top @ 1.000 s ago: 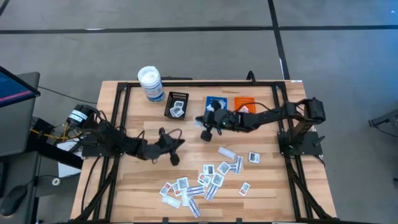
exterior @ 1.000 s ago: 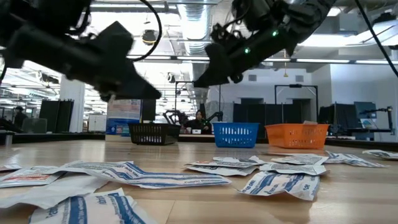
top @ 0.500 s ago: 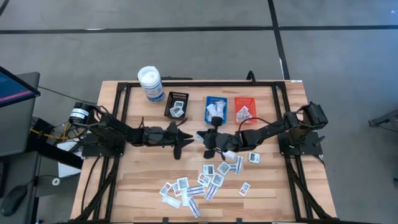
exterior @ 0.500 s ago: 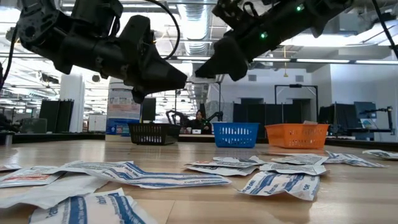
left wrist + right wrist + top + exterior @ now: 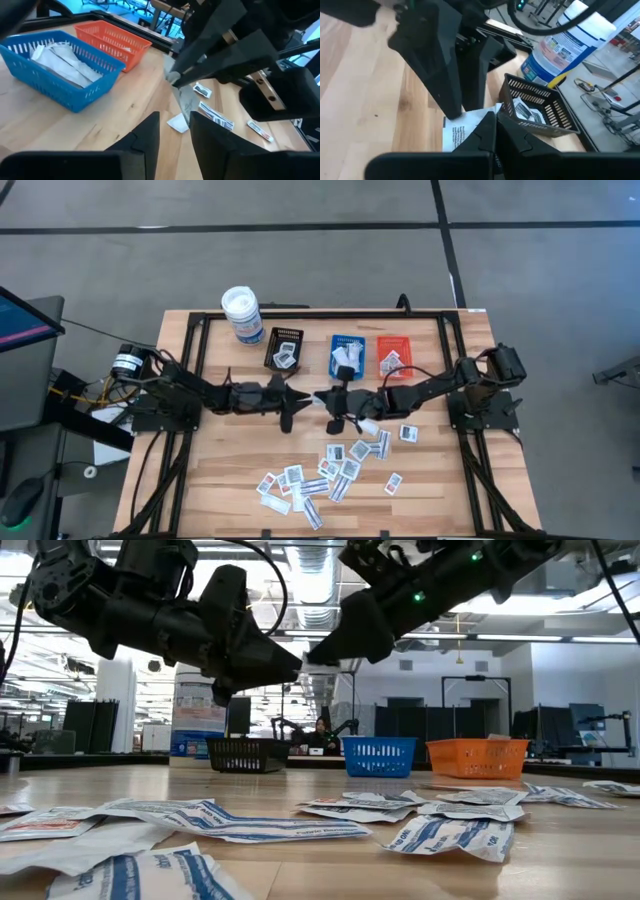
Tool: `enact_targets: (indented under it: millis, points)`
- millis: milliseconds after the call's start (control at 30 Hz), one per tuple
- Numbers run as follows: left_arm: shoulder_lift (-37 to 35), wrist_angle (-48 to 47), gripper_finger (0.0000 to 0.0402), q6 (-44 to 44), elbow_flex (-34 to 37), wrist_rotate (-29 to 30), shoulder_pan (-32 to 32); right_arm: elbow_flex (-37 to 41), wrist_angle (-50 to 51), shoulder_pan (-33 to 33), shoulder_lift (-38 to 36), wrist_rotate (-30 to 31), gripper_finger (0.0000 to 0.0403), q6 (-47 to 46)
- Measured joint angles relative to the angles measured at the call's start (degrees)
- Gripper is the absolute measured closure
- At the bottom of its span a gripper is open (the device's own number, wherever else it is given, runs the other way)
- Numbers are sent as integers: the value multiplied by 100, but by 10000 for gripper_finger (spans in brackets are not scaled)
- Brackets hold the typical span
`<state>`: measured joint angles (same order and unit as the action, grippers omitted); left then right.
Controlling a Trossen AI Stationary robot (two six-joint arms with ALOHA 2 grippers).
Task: Pick & Place First Aid Supplies
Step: Put the black towelette pack into the black bin
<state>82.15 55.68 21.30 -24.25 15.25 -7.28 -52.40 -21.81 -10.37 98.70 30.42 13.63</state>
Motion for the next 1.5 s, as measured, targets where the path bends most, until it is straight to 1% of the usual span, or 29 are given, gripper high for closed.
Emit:
enact_targets:
  millis: [200, 267, 333, 433, 467, 567, 700, 833, 967, 1000, 1067, 1100, 1167, 1233, 1367, 1433, 1500]
  points:
    - [0, 17, 297, -2, 0, -8, 58, 0, -104, 1, 0, -53, 403, -10]
    - [0, 19, 306, -12, 0, -77, 62, 0, -106, 5, 0, -56, 403, -19]
    - [0, 29, 326, -108, 0, -180, 65, 0, -107, 4, 0, -60, 403, -48]
    - [0, 43, 378, -138, -2, -211, 54, 0, -118, 6, 2, -61, 403, -251]
    - [0, 44, 389, -140, -2, -215, 56, 0, -122, 20, 2, -63, 403, -297]
    - [0, 42, 394, -152, -2, -199, 58, 0, -115, 40, 2, -75, 398, -289]
    - [0, -39, 397, -155, -2, -200, 58, 0, -94, 26, -47, -72, 369, -21]
    - [0, -59, 398, -155, -2, -202, 56, -4, -62, -69, -262, -67, 330, -51]
    - [0, -59, 398, -209, -2, -199, 26, -7, 673, -135, -546, -63, 290, -148]
    - [0, -60, 398, -325, -2, -198, -5, -7, 938, -137, -628, -69, 281, -285]
    - [0, -59, 398, -691, -2, -202, -94, -7, 1349, -81, -768, -116, 263, -907]
    - [0, -59, 398, -964, -2, -206, -148, -7, 1501, -10, -817, -276, 256, -1290]
    - [0, -83, 398, -1673, -2, -204, -264, -4, 1693, 167, -898, -819, 243, -1882]
    - [0, -83, 397, -2090, -2, -204, -364, -4, 1647, 337, -935, -1517, 233, -2114]
    - [0, -76, 397, -2253, -2, -216, -433, -4, 1504, 569, -867, -2921, 223, -2168]
    - [0, -78, 397, -2256, -2, -194, -416, -3, 1380, 611, -761, -3375, 221, -2187]
    - [0, -76, 397, -2250, -2, -171, -396, -4, 1081, 616, -602, -3640, 222, -2174]
